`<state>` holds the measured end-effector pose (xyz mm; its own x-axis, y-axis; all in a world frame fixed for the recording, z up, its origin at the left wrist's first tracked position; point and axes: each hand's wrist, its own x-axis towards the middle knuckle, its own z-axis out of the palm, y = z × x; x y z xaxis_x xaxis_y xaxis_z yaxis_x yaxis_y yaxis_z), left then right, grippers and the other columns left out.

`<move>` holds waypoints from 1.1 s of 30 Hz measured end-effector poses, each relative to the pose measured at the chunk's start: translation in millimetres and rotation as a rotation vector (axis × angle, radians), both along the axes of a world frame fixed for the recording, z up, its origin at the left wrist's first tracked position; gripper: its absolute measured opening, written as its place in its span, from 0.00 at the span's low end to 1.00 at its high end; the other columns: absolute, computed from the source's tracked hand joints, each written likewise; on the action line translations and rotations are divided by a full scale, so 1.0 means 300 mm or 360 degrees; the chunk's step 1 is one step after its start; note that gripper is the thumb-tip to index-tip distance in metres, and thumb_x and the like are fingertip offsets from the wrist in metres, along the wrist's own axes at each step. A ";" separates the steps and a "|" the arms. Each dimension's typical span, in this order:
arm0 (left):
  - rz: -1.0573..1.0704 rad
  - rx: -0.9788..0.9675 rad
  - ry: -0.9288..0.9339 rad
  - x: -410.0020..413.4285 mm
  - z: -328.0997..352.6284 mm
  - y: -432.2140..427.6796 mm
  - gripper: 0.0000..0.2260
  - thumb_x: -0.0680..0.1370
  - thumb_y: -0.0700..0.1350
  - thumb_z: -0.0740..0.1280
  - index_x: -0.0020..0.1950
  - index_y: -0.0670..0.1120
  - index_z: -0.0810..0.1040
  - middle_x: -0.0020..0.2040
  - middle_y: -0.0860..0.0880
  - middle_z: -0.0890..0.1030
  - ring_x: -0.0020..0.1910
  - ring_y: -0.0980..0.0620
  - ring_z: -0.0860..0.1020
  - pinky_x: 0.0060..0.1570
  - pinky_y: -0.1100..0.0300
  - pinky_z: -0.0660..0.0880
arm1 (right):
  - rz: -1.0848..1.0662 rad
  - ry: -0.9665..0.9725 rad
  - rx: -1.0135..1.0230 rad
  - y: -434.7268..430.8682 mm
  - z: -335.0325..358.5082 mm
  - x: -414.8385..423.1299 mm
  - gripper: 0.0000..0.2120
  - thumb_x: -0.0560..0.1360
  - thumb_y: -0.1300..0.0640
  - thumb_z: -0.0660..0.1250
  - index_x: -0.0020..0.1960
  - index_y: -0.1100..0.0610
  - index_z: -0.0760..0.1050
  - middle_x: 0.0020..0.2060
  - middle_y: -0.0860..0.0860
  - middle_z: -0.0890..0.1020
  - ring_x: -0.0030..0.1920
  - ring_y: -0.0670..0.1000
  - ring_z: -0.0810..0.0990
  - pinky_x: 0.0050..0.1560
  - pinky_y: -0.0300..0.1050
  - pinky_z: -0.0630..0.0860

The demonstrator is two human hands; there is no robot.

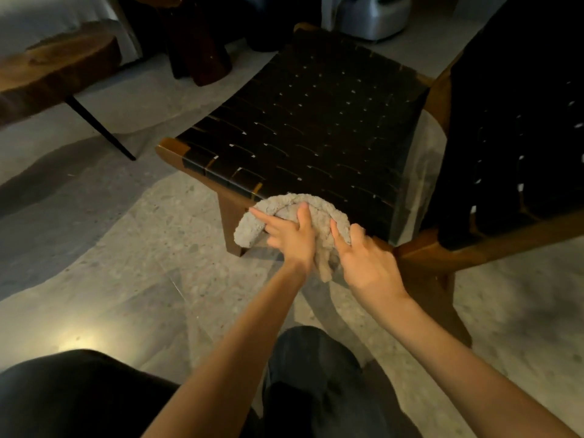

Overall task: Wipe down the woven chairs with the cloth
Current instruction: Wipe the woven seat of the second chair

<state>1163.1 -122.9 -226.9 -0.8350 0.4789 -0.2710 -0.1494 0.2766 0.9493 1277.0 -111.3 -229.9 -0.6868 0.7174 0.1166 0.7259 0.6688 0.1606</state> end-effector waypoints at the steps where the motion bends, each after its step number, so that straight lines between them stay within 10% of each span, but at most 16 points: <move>1: -0.0021 0.0015 -0.0029 0.043 -0.008 0.003 0.40 0.79 0.58 0.60 0.74 0.54 0.30 0.77 0.44 0.50 0.73 0.41 0.50 0.70 0.44 0.54 | -0.0013 0.0043 0.0020 -0.014 -0.009 0.033 0.38 0.63 0.57 0.78 0.70 0.58 0.69 0.49 0.58 0.76 0.30 0.48 0.77 0.24 0.38 0.61; 12: -0.0434 -0.0134 -0.0399 0.363 -0.077 -0.015 0.39 0.80 0.53 0.61 0.76 0.51 0.32 0.77 0.44 0.51 0.76 0.42 0.50 0.72 0.47 0.54 | -0.0182 0.0228 -0.0298 -0.056 -0.080 0.337 0.31 0.78 0.54 0.64 0.76 0.51 0.53 0.56 0.52 0.70 0.43 0.49 0.80 0.39 0.40 0.77; 18: -0.0546 0.0214 0.0236 0.351 -0.035 -0.204 0.28 0.76 0.44 0.70 0.70 0.52 0.60 0.67 0.52 0.65 0.67 0.54 0.67 0.67 0.51 0.68 | -0.0257 0.0965 -0.0116 -0.130 -0.004 0.492 0.19 0.74 0.60 0.70 0.64 0.55 0.76 0.40 0.53 0.77 0.38 0.46 0.68 0.34 0.29 0.56; 21: -0.0727 0.0416 0.0508 0.375 0.056 -0.199 0.23 0.75 0.44 0.70 0.66 0.57 0.66 0.61 0.61 0.70 0.62 0.63 0.70 0.64 0.57 0.72 | -0.0404 0.1165 -0.0007 -0.150 0.043 0.551 0.17 0.77 0.57 0.65 0.66 0.53 0.75 0.48 0.55 0.77 0.45 0.50 0.69 0.43 0.34 0.61; 27: -0.0994 0.0777 0.0821 0.466 0.326 -0.090 0.21 0.75 0.41 0.71 0.64 0.56 0.70 0.61 0.56 0.73 0.64 0.58 0.71 0.63 0.67 0.69 | -0.0665 0.1431 0.0501 -0.099 0.269 0.625 0.14 0.75 0.55 0.65 0.61 0.51 0.79 0.64 0.56 0.67 0.64 0.58 0.65 0.61 0.53 0.59; 33: -0.1015 0.1164 0.1068 0.570 0.621 -0.001 0.18 0.76 0.48 0.69 0.65 0.56 0.70 0.60 0.62 0.73 0.62 0.58 0.70 0.59 0.72 0.66 | -0.0612 0.1808 0.0782 -0.037 0.527 0.703 0.14 0.75 0.55 0.64 0.59 0.54 0.79 0.49 0.55 0.69 0.53 0.52 0.66 0.53 0.41 0.59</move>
